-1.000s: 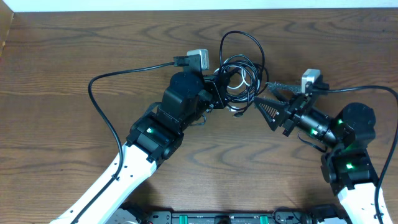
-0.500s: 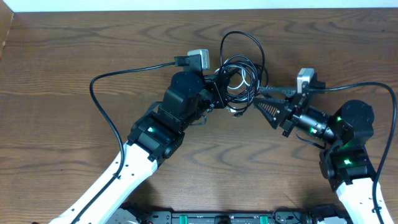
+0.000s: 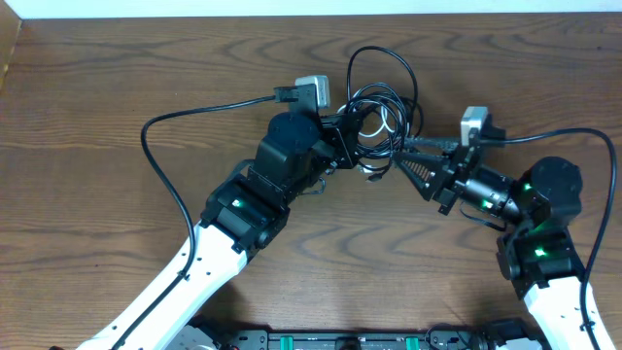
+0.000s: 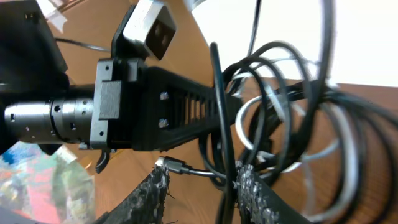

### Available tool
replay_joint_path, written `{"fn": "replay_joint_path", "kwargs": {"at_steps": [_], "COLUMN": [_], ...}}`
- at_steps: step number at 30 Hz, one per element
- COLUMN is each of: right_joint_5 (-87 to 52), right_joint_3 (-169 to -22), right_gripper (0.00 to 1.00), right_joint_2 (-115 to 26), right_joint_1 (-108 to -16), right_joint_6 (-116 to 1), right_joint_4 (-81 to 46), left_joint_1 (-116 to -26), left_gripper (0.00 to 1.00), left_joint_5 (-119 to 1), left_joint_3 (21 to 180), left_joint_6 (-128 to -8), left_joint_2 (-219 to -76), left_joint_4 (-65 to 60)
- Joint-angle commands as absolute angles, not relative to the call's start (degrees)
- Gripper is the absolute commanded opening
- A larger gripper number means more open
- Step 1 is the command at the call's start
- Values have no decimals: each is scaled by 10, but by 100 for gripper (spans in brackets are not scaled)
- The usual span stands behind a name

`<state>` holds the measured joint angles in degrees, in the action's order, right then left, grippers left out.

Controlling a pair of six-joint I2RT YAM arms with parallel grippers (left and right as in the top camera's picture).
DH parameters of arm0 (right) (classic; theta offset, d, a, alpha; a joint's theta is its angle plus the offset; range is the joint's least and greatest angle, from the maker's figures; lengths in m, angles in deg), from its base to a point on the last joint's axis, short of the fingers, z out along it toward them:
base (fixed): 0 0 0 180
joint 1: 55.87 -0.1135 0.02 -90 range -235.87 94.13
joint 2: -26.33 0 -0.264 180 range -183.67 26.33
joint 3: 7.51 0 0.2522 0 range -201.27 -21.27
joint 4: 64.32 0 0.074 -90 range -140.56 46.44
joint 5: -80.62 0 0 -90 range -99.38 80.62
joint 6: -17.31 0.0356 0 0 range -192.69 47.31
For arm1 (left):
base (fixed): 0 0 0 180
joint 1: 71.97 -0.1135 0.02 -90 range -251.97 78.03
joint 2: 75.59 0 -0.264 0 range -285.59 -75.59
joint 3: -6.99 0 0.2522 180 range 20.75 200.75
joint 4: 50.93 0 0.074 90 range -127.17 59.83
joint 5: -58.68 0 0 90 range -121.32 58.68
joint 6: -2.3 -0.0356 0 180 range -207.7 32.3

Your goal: Untangle cables

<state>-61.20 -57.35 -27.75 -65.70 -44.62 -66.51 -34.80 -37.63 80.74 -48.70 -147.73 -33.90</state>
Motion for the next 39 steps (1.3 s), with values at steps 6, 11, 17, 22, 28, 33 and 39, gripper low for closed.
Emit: {"fn": "replay_joint_path", "kwargs": {"at_steps": [6,11,17,22,28,33,39], "right_joint_5": [-589,-591,-591,-590,-591,-619,-650], "right_joint_3": [-582,-582,-582,-582,-582,-582,-582], "right_gripper": [6,1,1,1,1,1,1], "right_joint_2": [-307,-307,-307,-307,-307,-307,-307], "right_joint_1": [-671,-671,-670,-657,-601,-535,-493], "right_joint_6": [-438,-431,-429,-429,-430,-432,-445], "right_joint_4": [-678,-677,-680,-663,-580,-519,-486], "left_joint_1": [-336,-336,-336,-339,-355,-378,-401], "left_gripper": [8,8,8,8,8,8,8], "left_joint_5": [-372,-346,-314,-236,-212,-212,-212], "left_joint_3": [816,816,816,816,816,816,816], "left_joint_6": [-487,-491,-501,-501,-501,-501,-501], "left_joint_2": [-1482,-1482,-1482,-1482,-1480,-1480,-1478], "left_joint_4": [-344,-331,-319,-280,-251,-227,-200]}}
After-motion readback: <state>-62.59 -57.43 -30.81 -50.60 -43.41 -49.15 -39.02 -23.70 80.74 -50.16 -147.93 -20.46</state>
